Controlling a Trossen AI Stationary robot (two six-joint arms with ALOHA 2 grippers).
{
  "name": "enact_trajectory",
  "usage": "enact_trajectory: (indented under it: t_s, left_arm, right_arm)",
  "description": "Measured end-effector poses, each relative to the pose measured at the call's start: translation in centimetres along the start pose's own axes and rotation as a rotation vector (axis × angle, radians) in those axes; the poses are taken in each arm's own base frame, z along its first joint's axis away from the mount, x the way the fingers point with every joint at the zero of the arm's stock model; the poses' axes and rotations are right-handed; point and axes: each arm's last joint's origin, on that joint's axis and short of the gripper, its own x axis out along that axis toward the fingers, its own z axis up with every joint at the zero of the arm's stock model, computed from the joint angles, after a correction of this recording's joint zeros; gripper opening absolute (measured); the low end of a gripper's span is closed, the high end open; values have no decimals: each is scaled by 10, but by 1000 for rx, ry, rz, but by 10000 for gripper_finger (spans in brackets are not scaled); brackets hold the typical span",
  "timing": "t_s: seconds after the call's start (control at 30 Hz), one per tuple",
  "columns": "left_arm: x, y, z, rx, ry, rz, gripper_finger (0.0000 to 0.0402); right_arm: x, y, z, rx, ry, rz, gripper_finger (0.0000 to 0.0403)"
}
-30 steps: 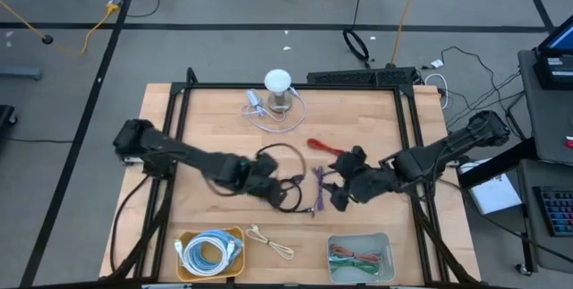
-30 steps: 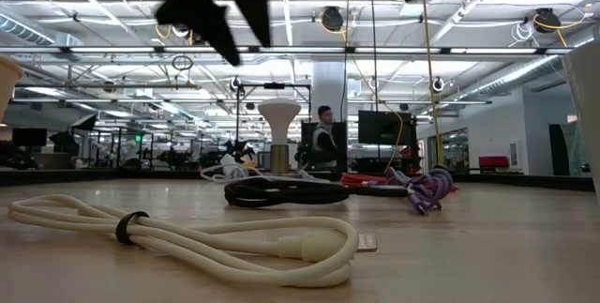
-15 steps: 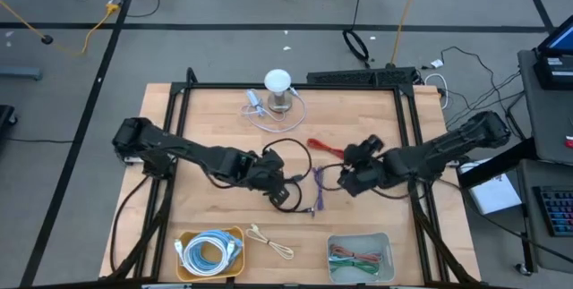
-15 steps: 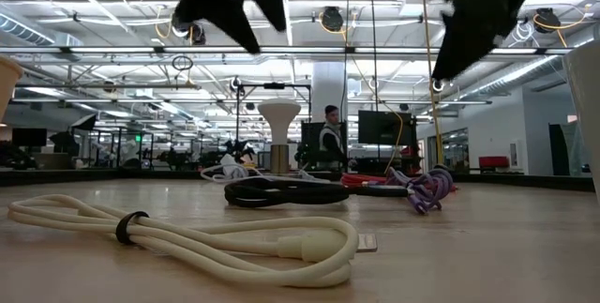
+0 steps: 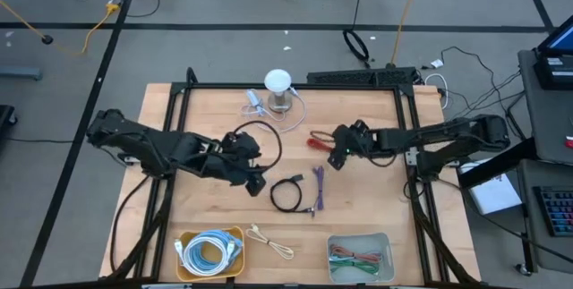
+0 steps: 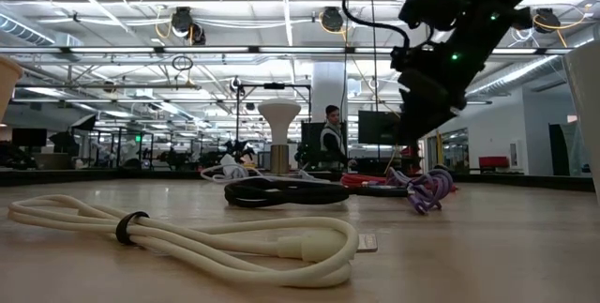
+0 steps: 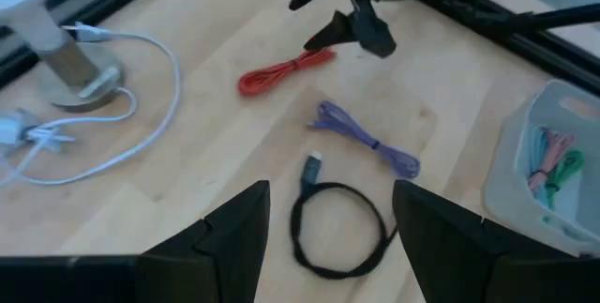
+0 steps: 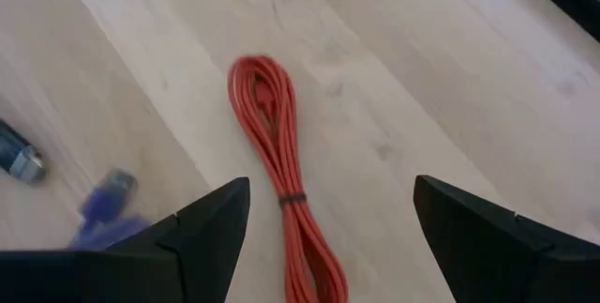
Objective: Pick & Place USB Port
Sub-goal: Put the red charger cable into the gray bin
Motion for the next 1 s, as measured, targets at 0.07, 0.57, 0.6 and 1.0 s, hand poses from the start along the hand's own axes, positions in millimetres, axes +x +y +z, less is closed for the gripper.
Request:
enact_trajectory:
  t_s: [0.07,0.57,0.6,1.0]
  left_arm:
    - [-5,2,0,4,-1,3,230]
    - [-10,8,0,22,2,30,230]
    - [-10,8,0,21,2,29,230]
    - [-10,7,-1,24,4,27,230]
  right_arm:
    - [4,-4,3,11,5,22,293]
    - [62,0,-19,-44,255,108,293]
    - [64,1,-20,-36,260,106,292]
    - [60,4,-18,23,248,129,89]
